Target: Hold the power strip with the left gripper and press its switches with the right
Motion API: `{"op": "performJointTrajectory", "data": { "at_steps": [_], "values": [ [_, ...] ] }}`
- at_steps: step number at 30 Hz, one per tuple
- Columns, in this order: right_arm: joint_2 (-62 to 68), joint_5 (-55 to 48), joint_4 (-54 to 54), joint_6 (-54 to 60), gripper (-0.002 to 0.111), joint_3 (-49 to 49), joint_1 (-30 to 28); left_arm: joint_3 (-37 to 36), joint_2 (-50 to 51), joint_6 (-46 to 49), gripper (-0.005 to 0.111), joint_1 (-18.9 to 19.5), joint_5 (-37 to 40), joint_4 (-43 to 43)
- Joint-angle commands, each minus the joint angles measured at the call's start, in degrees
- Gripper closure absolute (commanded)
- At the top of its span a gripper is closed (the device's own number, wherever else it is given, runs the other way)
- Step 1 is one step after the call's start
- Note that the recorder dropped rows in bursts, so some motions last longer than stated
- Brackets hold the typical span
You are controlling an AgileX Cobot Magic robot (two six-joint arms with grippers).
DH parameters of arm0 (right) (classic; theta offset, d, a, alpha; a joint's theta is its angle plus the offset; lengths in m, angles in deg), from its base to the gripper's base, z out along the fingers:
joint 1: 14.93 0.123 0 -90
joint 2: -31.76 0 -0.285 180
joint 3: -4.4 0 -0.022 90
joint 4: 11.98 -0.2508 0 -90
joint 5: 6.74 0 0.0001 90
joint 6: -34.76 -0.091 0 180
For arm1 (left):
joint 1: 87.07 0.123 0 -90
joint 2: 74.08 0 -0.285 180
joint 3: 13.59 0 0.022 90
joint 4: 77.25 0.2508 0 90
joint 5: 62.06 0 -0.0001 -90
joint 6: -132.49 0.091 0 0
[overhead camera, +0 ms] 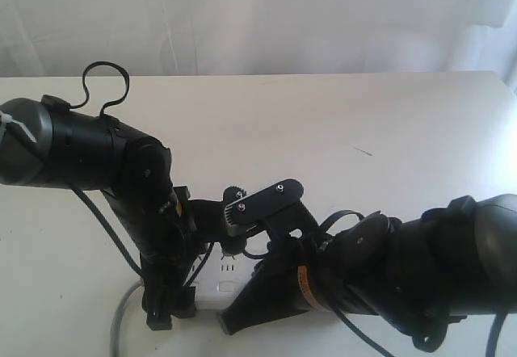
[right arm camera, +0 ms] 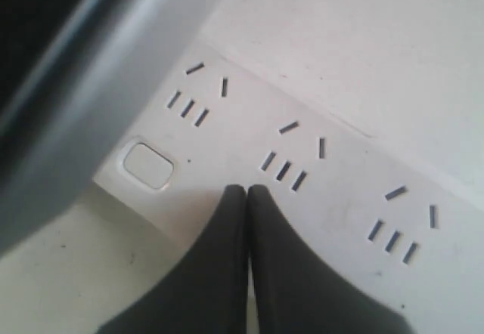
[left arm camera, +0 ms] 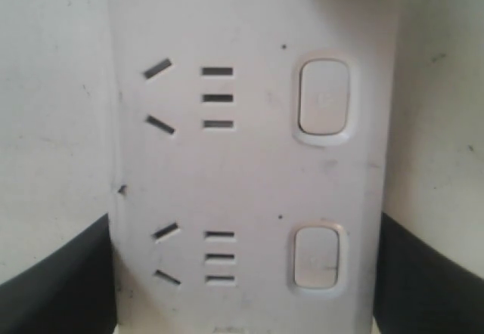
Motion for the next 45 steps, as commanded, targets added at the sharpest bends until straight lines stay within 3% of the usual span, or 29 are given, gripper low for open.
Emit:
{"op": "performJointTrajectory", "data": {
  "at_steps": [1,13,25,45],
  "values": [
    [2.02,0.03,-0.29,0.30,0.108,-1.68,0.10,-1.11,0.94,0.93,0.107,-0.28,3.96,1.77],
    [-13.63,-1.42,-0.29,0.30,0.108,-1.68,0.10,-1.11,0.94,0.93,0.107,-0.28,4.61,1.77],
    [-11.76,-5.05,-0.35,-1.24,0.108,-7.04,0.10,-1.11,0.94,0.93,0.107,-0.28,6.28,1.77],
    [-5.74,-5.52,-0.29,-2.89,0.108,-6.89,0.10,-1.11,0.94,0.84,0.107,-0.28,6.30,1.66]
  ]
}}
